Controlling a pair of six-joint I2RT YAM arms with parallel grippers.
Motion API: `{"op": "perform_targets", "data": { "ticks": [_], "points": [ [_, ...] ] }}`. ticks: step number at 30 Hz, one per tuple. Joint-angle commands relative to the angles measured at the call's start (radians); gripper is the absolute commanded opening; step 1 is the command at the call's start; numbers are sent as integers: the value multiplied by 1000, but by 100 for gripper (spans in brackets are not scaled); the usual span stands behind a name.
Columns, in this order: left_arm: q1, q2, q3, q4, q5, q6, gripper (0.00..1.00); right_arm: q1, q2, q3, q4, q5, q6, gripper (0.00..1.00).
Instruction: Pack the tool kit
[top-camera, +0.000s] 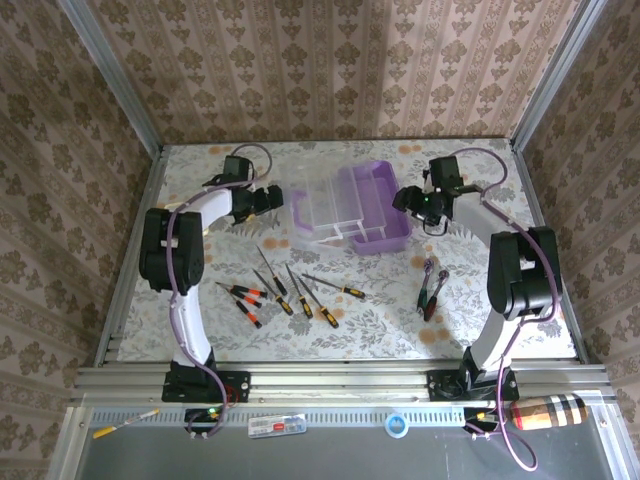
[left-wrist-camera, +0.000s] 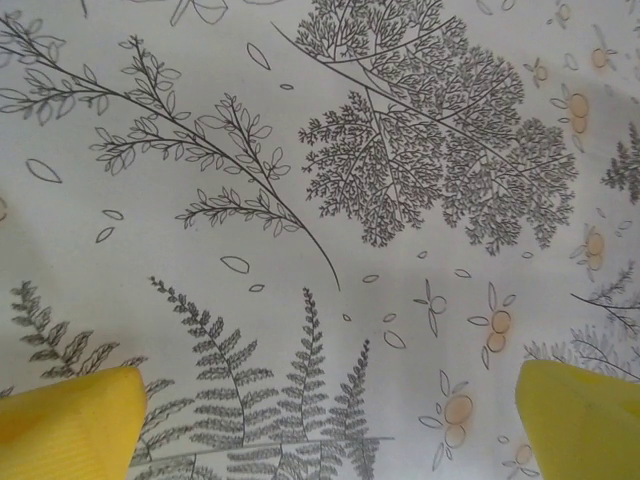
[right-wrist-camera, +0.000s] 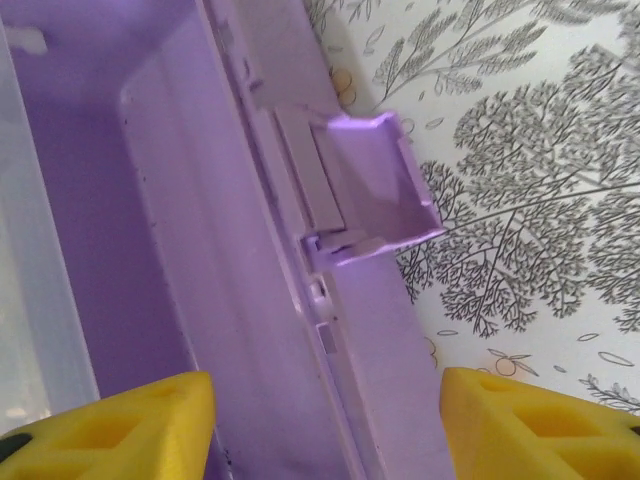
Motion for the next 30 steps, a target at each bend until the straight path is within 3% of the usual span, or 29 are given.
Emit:
{"op": "perform_targets", "data": {
  "ticks": [1, 9, 23, 30],
  "points": [
    [6, 14, 43, -43, -1, -3, 96, 7, 10, -35, 34, -26, 25, 58],
    [42, -175, -47, -73, -74, -9, 97, 38, -52, -128, 71, 22, 63, 49],
    [20, -270, -207, 1, 29, -54, 97, 104, -51, -183, 154, 50, 190, 35],
    [17, -357, -156, -58, 38, -68, 96, 160, -144, -309, 233, 180, 365, 35]
  ]
}}
